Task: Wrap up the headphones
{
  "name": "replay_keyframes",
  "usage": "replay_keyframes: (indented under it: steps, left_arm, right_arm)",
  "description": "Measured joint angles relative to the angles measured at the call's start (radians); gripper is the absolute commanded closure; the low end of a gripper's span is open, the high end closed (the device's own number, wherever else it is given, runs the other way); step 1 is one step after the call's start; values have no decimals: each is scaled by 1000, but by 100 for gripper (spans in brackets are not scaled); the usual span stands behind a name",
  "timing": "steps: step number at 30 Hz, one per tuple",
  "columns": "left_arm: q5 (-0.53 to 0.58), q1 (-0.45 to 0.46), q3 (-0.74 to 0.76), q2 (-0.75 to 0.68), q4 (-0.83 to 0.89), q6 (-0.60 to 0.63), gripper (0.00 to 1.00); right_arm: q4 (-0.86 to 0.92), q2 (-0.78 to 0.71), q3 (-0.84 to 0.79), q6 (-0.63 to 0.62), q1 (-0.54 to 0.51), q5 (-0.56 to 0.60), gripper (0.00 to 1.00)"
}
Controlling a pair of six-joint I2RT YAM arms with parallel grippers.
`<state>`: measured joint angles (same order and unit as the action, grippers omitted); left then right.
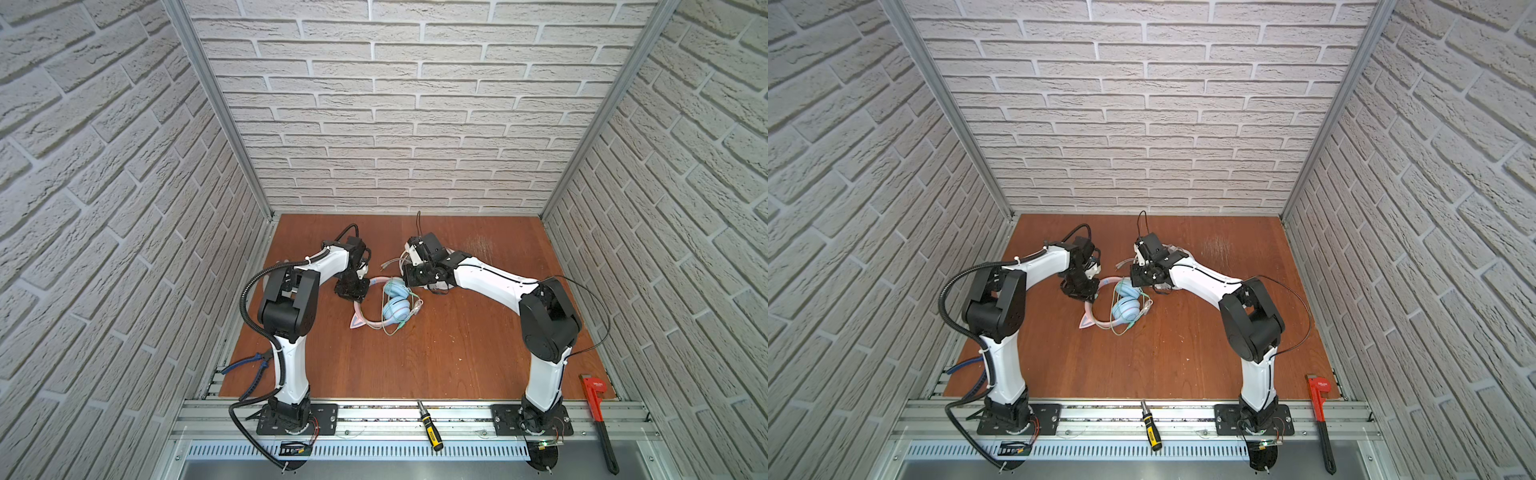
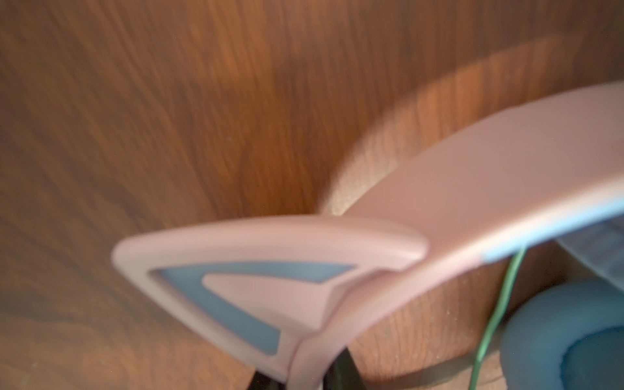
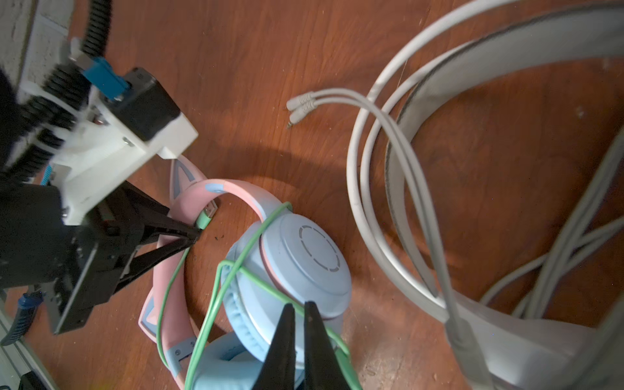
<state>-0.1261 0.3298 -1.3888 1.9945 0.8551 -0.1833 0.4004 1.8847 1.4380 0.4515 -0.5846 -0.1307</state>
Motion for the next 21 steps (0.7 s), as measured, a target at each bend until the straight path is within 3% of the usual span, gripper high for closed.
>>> replay_keyframes:
  steps: [10, 21]
  left_arm:
    - [10, 6, -9, 0, 6, -21, 56]
    - [98, 6, -14, -33, 54, -81, 20]
  right_arm:
    - [6, -165, -3, -60, 0, 48, 83]
    - [68, -294, -58, -127, 0, 106, 66]
